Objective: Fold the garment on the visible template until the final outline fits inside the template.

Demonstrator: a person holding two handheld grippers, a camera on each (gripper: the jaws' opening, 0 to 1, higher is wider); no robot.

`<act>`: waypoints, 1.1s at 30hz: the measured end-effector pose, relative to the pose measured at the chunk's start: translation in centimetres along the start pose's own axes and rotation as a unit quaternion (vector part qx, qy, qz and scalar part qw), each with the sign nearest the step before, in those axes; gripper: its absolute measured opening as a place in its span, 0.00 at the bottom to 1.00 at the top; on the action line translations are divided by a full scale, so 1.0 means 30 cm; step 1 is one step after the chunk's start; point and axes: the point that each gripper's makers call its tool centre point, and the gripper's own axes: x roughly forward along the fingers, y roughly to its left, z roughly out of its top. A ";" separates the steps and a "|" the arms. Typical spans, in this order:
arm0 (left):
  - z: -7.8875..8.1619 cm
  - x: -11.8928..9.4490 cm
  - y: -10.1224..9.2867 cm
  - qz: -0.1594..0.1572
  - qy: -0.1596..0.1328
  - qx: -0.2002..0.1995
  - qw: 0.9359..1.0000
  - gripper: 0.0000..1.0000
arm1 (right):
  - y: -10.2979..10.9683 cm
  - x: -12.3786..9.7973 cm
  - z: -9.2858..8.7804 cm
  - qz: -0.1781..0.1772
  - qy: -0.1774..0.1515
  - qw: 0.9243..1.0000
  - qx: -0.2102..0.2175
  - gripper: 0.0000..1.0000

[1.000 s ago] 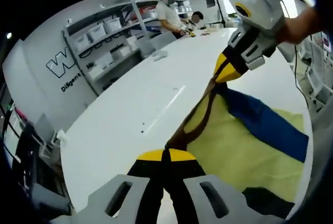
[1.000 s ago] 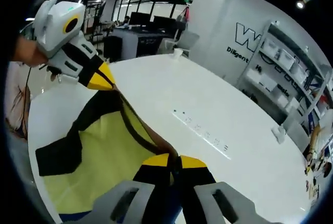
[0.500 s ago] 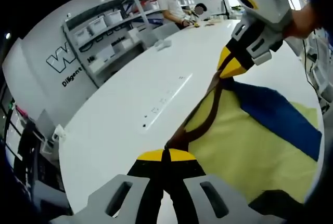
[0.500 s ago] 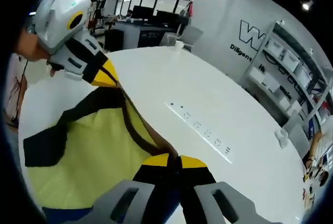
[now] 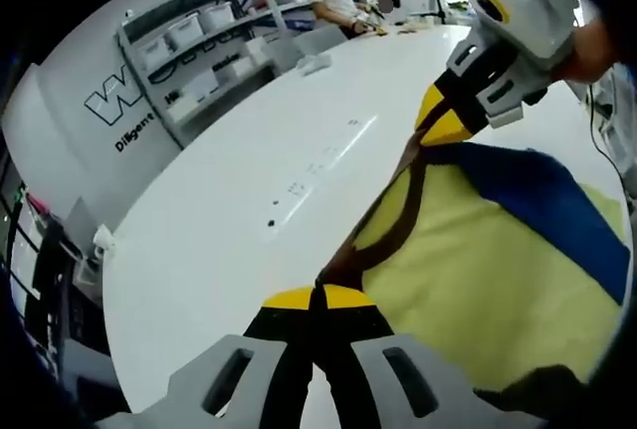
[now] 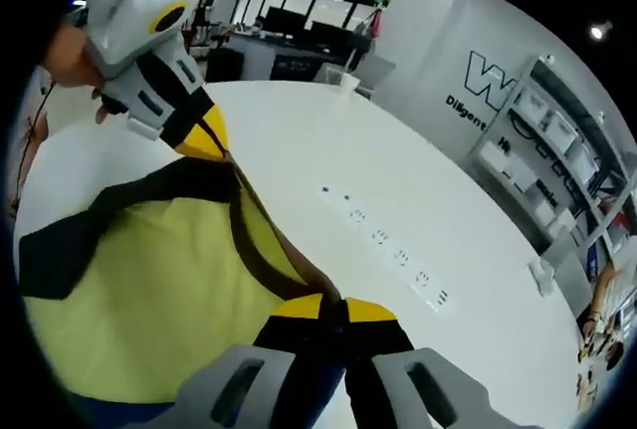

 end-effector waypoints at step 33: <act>-0.131 0.073 -0.047 -0.012 0.054 -0.103 0.993 0.36 | -0.017 0.020 -0.229 0.023 0.062 0.994 0.088 0.32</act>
